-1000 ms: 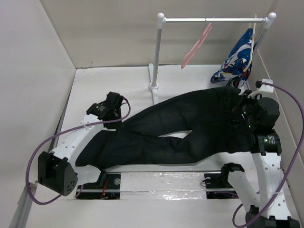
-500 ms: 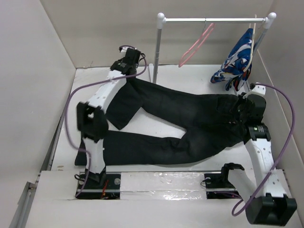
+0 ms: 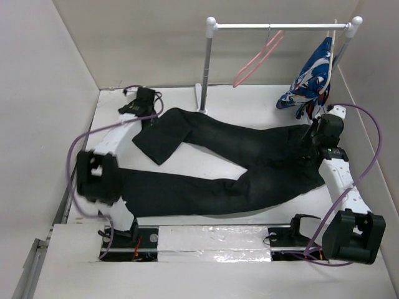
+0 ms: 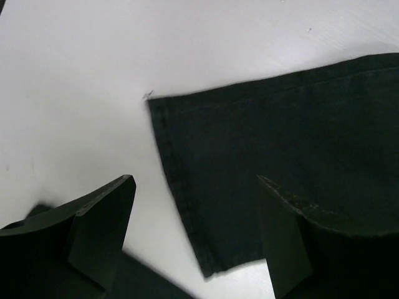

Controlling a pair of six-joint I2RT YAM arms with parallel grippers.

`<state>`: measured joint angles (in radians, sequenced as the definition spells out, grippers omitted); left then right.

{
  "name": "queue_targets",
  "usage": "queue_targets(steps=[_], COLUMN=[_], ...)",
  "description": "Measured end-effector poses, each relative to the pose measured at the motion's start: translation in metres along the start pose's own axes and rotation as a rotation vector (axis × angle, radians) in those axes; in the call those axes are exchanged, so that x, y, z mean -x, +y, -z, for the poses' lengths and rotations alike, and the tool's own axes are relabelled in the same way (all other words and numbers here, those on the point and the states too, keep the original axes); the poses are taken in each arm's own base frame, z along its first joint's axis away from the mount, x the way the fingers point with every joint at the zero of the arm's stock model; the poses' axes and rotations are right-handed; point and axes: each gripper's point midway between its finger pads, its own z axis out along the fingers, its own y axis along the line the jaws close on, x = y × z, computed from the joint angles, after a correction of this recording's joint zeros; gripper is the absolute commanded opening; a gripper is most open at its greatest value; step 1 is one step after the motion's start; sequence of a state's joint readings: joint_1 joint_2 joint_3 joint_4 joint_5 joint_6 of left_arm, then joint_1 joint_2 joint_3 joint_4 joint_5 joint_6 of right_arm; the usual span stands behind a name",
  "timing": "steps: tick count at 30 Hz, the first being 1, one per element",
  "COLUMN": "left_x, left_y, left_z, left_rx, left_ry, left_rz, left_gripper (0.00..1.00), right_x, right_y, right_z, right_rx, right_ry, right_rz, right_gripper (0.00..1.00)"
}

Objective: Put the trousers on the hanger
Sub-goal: Flatten out the trousers at the center of the board.

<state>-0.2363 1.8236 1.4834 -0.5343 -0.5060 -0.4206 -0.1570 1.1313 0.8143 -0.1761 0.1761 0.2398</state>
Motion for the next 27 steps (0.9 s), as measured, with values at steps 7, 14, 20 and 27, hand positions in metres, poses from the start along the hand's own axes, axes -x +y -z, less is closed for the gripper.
queue_targets(steps=[7,14,20,27], left_x=[-0.028,-0.118,-0.101,-0.051], left_y=[0.043,0.023,0.013,0.066], left_z=[0.04,-0.028,-0.05,-0.077], left_rx=[-0.148,-0.073,-0.057,0.012], left_ry=[-0.064,0.187,0.173,0.13], left_rz=[0.314,0.256,0.287,0.443], left_gripper=[0.71,0.56,0.0,0.0], right_x=[0.007,0.018,0.012,0.001], right_y=[0.007,0.015,0.015,0.002], right_z=[0.002,0.013,0.01,-0.006], right_rx=[0.041,0.094,0.095,0.051], right_ry=[-0.022,-0.06,-0.045,0.0], right_rz=[-0.008,-0.014,-0.011,-0.014], right_gripper=[0.0,0.0,0.0,0.0])
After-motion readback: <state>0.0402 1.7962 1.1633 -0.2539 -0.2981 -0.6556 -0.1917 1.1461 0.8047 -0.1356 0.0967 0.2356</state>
